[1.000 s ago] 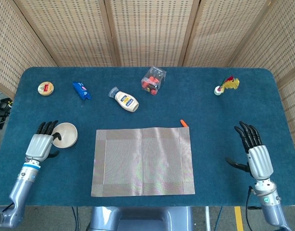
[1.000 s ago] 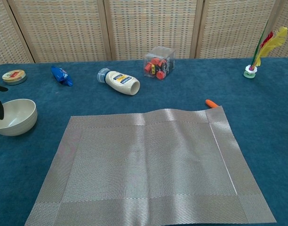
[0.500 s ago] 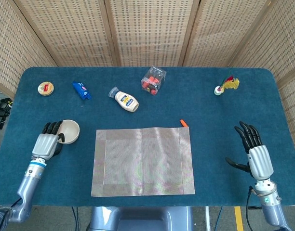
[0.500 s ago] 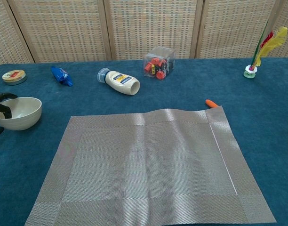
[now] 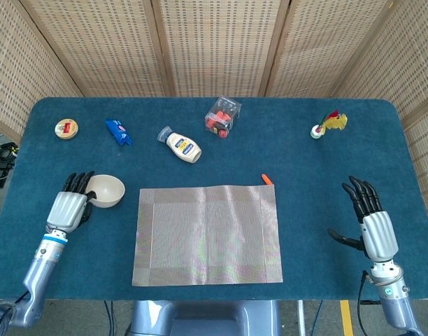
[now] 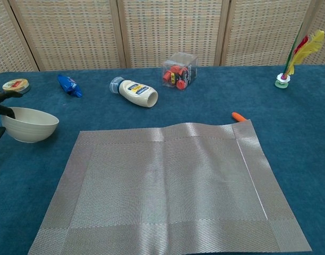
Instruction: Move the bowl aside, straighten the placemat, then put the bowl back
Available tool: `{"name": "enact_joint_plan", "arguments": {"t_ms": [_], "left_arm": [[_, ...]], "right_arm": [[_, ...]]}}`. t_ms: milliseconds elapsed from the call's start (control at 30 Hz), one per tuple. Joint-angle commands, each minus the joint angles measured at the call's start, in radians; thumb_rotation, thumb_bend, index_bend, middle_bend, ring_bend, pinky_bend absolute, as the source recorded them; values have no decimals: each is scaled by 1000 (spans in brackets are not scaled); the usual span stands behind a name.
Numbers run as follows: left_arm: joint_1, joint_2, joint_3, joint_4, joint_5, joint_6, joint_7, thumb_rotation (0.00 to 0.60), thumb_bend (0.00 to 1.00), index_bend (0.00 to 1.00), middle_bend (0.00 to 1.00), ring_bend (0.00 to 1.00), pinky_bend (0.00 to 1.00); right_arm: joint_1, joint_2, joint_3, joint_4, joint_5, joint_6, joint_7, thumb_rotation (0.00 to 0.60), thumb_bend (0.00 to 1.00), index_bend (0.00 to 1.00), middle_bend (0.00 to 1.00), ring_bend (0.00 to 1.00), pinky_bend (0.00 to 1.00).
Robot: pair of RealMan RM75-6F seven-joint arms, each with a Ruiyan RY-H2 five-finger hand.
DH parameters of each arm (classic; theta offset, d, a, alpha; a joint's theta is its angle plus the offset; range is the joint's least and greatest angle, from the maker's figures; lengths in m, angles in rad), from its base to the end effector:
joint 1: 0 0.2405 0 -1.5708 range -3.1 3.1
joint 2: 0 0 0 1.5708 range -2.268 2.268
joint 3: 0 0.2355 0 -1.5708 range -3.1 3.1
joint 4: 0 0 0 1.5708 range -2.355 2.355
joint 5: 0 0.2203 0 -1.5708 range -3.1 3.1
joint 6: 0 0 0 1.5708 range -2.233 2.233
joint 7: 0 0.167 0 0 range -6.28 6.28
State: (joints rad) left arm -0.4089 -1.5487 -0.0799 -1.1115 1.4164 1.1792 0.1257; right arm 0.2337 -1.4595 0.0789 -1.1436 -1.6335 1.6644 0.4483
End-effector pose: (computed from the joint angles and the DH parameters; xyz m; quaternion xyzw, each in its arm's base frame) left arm -0.2876 0.3115 0.0179 -0.7007 -0.3292 -0.3232 0.5442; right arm -0.2778 -0.2516 0.0992 0.5588 -0.3533 0.5918 0.4612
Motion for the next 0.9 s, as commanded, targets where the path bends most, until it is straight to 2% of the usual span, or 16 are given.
{"name": "enact_joint_plan", "arguments": {"t_ms": [33,433,733,900], "left_arm": [[-3,15,0,-30,18,20,12,600,639,566,0,0,0],[-46,30,-23,-156,64,56,73,600,639,575,0,0,0],[-110,-21,-34,-256,98,31,168,600,634,574,0,0,0],[-149,-82,-25,-301,112,-6,236,600,631,578,0,0,0]], "right_arm": [[0,0,1,0,0,0,0,600,225,96,0,0,0],[-4,5,8,-5,1,6,10,600,225,96,0,0,0],[-6,7,15,-5,5,8,17,600,225,96,0,0,0],[-8,12,20,-5,10,10,26,600,225,96,0,0,0]]}}
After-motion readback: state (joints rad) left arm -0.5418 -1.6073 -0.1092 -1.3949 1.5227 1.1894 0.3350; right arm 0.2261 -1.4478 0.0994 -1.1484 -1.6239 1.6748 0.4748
